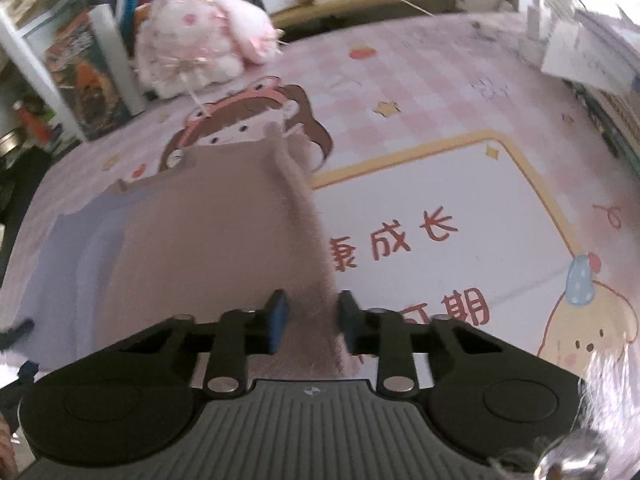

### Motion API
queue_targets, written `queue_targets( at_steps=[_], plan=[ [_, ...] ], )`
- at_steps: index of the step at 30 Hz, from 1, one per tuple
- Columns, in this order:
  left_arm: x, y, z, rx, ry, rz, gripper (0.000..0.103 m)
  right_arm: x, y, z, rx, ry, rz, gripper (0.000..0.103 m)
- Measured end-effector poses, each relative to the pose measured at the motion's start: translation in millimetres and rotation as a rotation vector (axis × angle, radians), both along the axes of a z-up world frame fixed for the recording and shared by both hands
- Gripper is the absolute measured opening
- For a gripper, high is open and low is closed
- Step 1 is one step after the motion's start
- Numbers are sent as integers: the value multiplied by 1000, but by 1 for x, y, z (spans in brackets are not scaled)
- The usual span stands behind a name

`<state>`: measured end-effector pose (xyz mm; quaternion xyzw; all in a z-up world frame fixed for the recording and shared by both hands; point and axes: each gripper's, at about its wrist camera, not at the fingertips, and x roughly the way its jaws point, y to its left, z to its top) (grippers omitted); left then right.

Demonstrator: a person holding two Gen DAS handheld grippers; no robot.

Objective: Fold clothes
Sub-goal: 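Grasp the lavender hem with the left tool while the right tool grasps the taupe hem, then fold the hem up over the sweater body with both tools and release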

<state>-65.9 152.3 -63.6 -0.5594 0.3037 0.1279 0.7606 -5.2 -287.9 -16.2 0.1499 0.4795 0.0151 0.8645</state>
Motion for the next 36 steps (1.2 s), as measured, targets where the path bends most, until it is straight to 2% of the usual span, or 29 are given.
queue_targets(
  at_steps=[1,4,5,6,8,9,12,17,19,24,26,28,31,33,36],
  plan=[
    [2,-5,8,61,-18,-31,10,1,0,-2,0,2,5,19],
    [9,-30,47,321,-134,-189,11,2,2,-4,-17,1,34,18],
    [11,-35,52,375,-140,-225,12,2,3,-4,-24,0,44,18],
    [13,-35,50,383,-125,-230,13,3,4,-5,-30,0,53,18],
    [16,-27,37,328,-77,-195,13,5,4,-6,-34,-2,66,18],
    [16,-21,28,275,-59,-164,14,6,4,-6,-31,-3,71,17],
    [15,-10,6,162,-36,-101,20,9,0,-8,-18,-3,84,17],
    [18,-12,-5,104,-52,-45,31,22,0,1,-50,-48,148,24],
    [21,-13,-5,111,-55,-28,31,37,-1,6,-58,-75,171,28],
    [27,-15,-5,111,-50,21,31,80,1,5,-45,-99,203,28],
    [29,-15,-5,110,-45,34,27,95,1,2,-48,-98,213,28],
    [30,-16,-5,118,-40,38,26,106,-3,-1,-41,-89,219,22],
    [31,-18,-5,140,-30,44,23,115,-14,-10,18,-57,232,15],
    [31,-22,-3,156,-20,53,22,114,-20,-14,60,-52,236,15],
    [34,-29,7,204,-25,47,15,115,-28,-18,110,-44,238,15]
  ],
)
